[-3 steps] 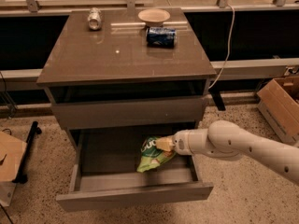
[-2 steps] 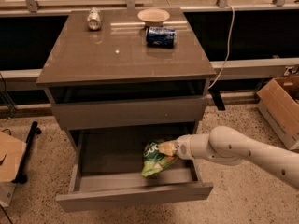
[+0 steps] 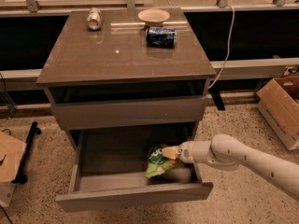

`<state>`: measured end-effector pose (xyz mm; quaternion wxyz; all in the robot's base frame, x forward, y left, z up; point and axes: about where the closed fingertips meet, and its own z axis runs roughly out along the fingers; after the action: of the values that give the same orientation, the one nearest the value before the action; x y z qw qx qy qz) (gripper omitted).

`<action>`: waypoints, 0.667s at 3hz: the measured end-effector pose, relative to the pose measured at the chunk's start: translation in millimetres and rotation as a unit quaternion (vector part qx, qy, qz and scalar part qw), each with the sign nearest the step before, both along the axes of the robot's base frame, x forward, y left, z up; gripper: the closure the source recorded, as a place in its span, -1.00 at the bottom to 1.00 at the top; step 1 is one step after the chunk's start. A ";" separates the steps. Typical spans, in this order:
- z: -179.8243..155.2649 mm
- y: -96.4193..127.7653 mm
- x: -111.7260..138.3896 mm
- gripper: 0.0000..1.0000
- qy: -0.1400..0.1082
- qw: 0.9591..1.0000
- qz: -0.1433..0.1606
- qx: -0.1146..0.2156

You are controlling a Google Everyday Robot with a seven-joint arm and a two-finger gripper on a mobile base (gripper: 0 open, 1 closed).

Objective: Place green rice chip bag into middle drawer

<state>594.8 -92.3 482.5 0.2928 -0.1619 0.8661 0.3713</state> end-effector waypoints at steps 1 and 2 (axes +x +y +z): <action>2.6 2.8 -1.5 0.01 -0.001 1.000 0.003 -0.001; 1.9 5.0 -1.7 -0.45 0.000 1.000 0.005 -0.001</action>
Offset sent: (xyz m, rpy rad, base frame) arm -0.0013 0.0023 0.0022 -0.0022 -0.0020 0.0049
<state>593.1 -87.3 484.4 0.2914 -0.1662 0.8654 0.3722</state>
